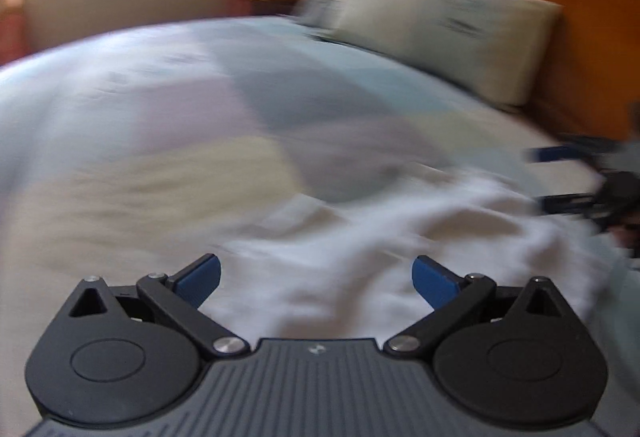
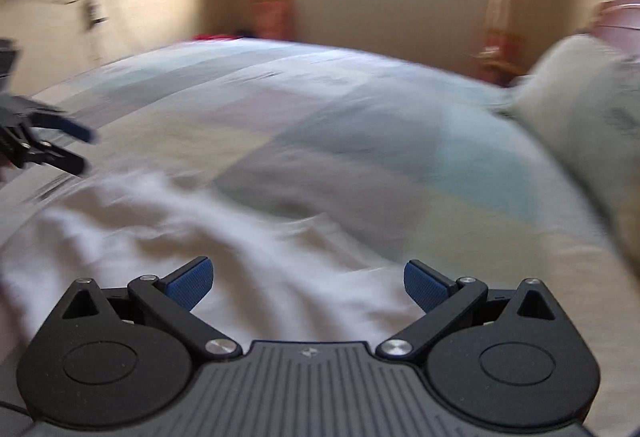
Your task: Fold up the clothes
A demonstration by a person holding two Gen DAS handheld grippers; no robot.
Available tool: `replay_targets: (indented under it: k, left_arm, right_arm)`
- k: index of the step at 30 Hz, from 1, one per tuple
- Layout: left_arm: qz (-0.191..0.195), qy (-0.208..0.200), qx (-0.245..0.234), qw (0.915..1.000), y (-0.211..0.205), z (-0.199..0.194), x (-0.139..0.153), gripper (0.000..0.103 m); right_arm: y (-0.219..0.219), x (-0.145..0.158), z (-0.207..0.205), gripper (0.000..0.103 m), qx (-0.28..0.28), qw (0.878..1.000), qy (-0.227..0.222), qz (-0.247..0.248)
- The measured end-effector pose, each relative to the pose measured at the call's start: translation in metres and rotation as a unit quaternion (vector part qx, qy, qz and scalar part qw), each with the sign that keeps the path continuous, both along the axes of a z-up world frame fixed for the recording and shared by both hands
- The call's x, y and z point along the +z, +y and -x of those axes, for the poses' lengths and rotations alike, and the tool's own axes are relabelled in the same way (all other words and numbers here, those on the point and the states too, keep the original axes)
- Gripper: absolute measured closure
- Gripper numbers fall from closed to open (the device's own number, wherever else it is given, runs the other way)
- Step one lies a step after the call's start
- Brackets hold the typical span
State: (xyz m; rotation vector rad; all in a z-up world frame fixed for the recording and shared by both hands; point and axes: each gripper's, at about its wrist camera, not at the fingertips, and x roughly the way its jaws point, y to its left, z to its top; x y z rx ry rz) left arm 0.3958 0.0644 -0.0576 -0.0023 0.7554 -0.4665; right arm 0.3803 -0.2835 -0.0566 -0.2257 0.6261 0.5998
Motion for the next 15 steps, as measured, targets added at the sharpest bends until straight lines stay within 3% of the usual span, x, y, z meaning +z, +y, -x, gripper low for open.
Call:
replay_targets:
  k: [2,6,8,10,13,15]
  left_arm:
    - [0.004,0.012,-0.041,0.9991,-0.014,0.012,-0.016,0.001]
    - [-0.013,0.053,-0.03,0.9981,-0.011,0.023,-0.052,0.004]
    - [0.025,0.045,-0.018,0.9985,0.004,0.032,-0.052,0.003]
    - [0.032,0.058,-0.002,0.9978,0.01,0.033,-0.042,0.003]
    - [0.044,0.047,-0.015,0.9978,0.009,0.026,-0.025,0.003]
    - [0.05,0.032,-0.016,0.9981,0.003,0.01,-0.02,0.003]
  right_arm:
    - [0.009,-0.014,0.006,0.0,0.029,0.999,0.016,0.001]
    - [-0.007,-0.041,0.001,0.0,0.008,0.999,0.049,-0.003]
    - [-0.023,-0.051,-0.003,0.0,-0.019,0.998,0.066,-0.016]
    - [-0.041,-0.044,-0.003,0.0,-0.051,0.993,0.088,-0.052]
    - [-0.045,-0.026,-0.008,0.0,-0.059,0.991,0.079,-0.091]
    - [-0.04,-0.021,-0.025,0.0,-0.088,0.99,0.071,-0.088]
